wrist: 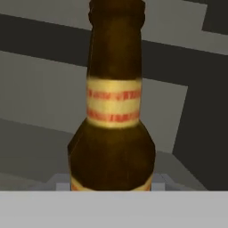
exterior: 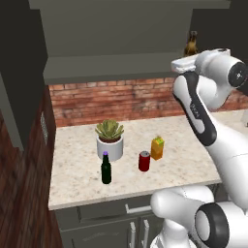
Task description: Sort all alcoholic drinks to one cabinet, and non-alcoholic drinks to the other.
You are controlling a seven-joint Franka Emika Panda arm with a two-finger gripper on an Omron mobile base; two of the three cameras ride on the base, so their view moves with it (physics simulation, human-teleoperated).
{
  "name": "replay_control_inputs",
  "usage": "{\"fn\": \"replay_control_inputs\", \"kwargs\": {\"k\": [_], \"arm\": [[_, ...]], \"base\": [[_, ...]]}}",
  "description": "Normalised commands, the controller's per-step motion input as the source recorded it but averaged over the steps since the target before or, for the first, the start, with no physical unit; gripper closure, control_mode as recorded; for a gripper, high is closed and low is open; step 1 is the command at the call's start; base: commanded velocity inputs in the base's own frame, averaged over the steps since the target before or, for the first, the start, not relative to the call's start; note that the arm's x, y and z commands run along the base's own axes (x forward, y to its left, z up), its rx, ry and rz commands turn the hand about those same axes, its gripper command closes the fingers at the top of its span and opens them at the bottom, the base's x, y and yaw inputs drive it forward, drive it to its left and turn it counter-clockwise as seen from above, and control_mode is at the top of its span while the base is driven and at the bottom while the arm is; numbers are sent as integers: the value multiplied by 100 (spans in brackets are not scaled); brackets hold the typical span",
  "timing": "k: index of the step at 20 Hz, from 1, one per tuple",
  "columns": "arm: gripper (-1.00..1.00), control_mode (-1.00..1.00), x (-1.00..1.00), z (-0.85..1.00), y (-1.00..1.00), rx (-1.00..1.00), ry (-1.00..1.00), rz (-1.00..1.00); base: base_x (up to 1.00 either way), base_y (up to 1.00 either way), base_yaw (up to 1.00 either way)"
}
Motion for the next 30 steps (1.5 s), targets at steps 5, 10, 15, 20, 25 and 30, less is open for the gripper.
{"fn": "replay_control_inputs", "kwargs": {"k": [5, 10, 15, 20, 25, 30], "arm": [[100, -100, 75, 14, -1, 0, 1, -6], [100, -100, 82, -10, 0, 0, 4, -6], [100, -100, 87, -16, 0, 0, 2, -7], [100, -100, 56, -6, 0, 0, 6, -6], [100, -100, 52, -1, 0, 0, 6, -8], [100, -100, 42, 0, 0, 4, 5, -8]], "base": [[0, 0, 0], [0, 0, 0], [0, 0, 0], [0, 0, 0], [0, 0, 0], [0, 0, 0]]}}
